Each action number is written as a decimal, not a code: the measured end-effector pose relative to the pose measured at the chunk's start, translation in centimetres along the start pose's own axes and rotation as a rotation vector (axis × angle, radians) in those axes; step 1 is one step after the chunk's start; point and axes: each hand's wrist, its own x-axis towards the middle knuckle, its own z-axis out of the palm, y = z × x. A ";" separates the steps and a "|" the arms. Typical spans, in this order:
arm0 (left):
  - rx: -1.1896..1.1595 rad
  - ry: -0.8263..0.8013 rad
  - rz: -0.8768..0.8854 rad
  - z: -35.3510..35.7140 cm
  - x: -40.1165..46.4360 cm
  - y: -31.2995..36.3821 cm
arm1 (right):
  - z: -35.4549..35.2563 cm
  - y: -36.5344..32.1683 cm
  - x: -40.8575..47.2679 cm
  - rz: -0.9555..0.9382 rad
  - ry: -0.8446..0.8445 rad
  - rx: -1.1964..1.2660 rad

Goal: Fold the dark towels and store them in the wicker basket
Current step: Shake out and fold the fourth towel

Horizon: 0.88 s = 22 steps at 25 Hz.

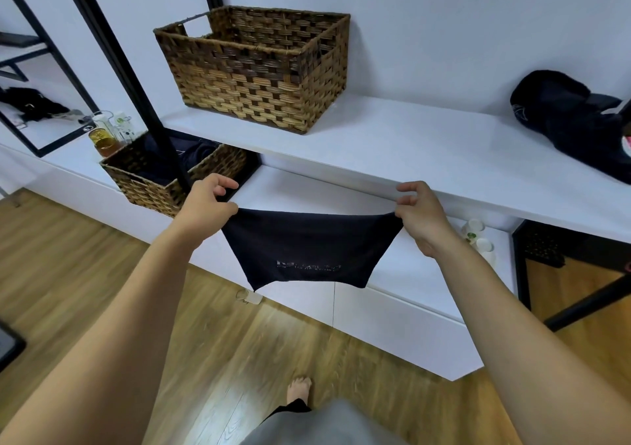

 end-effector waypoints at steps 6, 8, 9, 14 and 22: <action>0.332 -0.146 0.105 0.2 -0.4 0.8 | -0.5 -0.1 -0.2 -0.093 -0.051 0.049; 0.545 -0.165 0.140 0.6 -0.3 0.8 | -0.7 -0.3 -0.3 -0.141 -0.068 0.010; 0.628 -0.149 0.163 0.9 -0.2 0.8 | -0.8 -0.4 -0.4 -0.171 -0.082 -0.031; 0.670 0.065 0.289 1.7 0.3 1.3 | -1.3 -0.5 -1.0 -0.374 -0.181 -0.389; 0.705 0.410 0.556 -1.1 0.8 10.3 | -6.0 -3.4 0.4 -0.711 0.278 -1.001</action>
